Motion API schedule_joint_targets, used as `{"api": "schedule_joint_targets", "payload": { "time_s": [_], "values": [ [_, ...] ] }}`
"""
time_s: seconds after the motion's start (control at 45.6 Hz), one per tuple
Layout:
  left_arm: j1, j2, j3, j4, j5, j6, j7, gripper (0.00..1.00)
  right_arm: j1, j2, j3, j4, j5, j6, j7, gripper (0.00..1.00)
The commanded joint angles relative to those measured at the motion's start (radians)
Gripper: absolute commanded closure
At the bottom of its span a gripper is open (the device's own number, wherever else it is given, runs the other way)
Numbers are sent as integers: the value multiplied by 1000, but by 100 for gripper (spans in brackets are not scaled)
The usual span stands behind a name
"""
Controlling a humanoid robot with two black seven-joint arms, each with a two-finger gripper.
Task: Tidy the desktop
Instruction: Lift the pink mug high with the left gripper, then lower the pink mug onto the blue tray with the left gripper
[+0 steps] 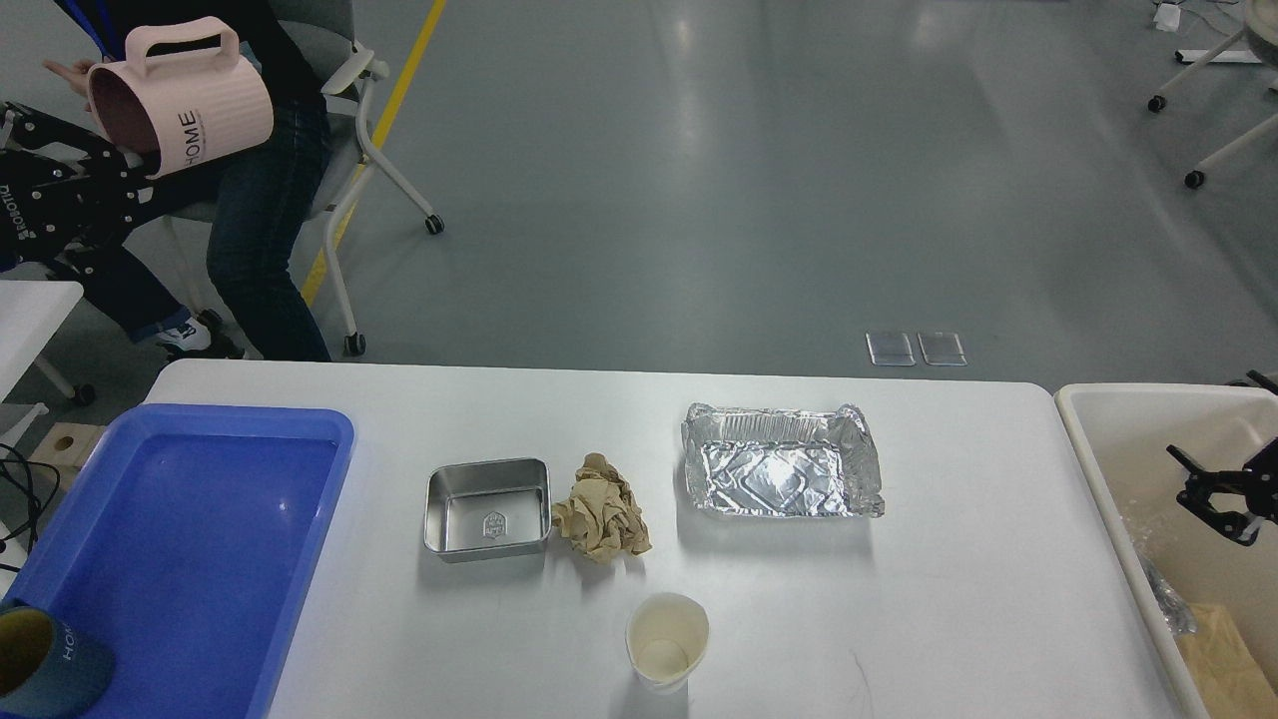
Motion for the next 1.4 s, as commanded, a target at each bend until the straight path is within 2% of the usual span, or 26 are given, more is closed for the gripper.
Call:
{"api": "schedule_joint_targets", "payload": {
  "time_s": [0.0,0.132,0.197,0.285,0.57,0.899,1.249,1.381],
  "values": [
    [27,9,29,-3,29,0,47,100,0,-3,7,5,1,-2,-2,0],
    [4,41,72,-7,113,0,171,100,0,-4,13,8,2,-5,-2,0],
    [0,66,104,-23,141,0,211,100,1,-4,14,9,3,-9,-2,0],
    [-30,99,195,-69,197,0,242,100,3,-6,14,9,3,-14,-2,0],
    [-100,280,496,-286,360,0,250,100,16,-9,30,11,3,-17,-2,0],
    [-97,283,605,-376,584,0,256,100,18,-8,30,9,3,-15,-2,0],
    [-68,15,643,-382,754,0,256,100,19,-17,31,11,3,-15,-2,0],
    [-69,-62,723,-385,756,0,256,100,24,-41,31,9,3,-15,-2,0]
  ]
}}
